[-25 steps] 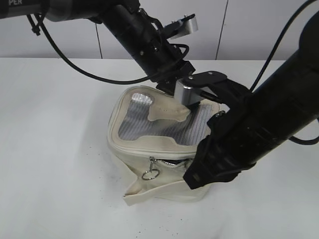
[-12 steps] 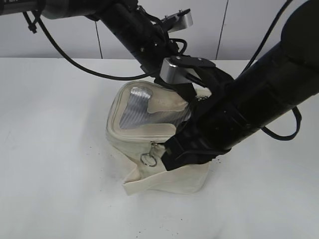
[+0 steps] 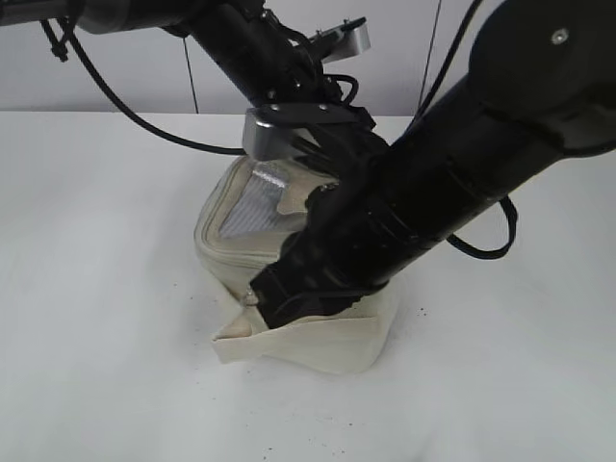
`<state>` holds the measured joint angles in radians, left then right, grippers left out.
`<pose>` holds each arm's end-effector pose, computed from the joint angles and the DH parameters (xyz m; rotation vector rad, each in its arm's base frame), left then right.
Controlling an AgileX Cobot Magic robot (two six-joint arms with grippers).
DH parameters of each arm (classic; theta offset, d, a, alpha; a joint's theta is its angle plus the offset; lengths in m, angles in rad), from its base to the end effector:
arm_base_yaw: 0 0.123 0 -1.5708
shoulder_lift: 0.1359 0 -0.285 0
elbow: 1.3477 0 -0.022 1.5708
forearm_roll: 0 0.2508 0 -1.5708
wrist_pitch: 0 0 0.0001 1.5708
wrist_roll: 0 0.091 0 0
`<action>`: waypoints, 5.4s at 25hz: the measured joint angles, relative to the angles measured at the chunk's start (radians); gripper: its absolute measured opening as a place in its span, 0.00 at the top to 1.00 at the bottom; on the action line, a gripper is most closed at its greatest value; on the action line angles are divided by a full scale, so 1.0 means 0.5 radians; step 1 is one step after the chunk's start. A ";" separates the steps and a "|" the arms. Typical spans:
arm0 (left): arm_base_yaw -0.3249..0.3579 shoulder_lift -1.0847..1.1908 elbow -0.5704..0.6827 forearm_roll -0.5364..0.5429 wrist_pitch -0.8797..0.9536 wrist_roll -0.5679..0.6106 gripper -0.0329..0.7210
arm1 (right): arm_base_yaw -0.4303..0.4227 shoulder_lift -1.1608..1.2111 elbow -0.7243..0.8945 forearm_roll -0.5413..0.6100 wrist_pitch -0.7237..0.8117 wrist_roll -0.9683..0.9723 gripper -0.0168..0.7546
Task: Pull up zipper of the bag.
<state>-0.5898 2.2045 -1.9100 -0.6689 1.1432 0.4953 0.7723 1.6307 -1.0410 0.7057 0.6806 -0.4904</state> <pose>0.3635 -0.3051 0.2262 1.1812 2.5496 -0.9414 0.2081 0.2546 0.2288 -1.0523 2.5230 0.8309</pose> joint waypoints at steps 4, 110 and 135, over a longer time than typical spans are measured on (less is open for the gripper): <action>0.002 0.000 0.000 0.002 -0.065 -0.036 0.90 | 0.024 0.000 -0.043 -0.249 0.021 0.271 0.97; 0.098 -4.354 2.654 1.393 0.054 -1.186 0.48 | -0.964 -3.274 1.017 -1.518 0.938 1.048 0.27; 0.186 -4.301 2.748 1.354 -0.182 -1.134 0.48 | -1.080 -3.276 1.083 -1.450 0.754 1.011 0.27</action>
<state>-0.4970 0.0539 -0.5359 0.0082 1.0525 -0.0717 0.2325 -0.0071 -0.4995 -0.0192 1.0575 0.0150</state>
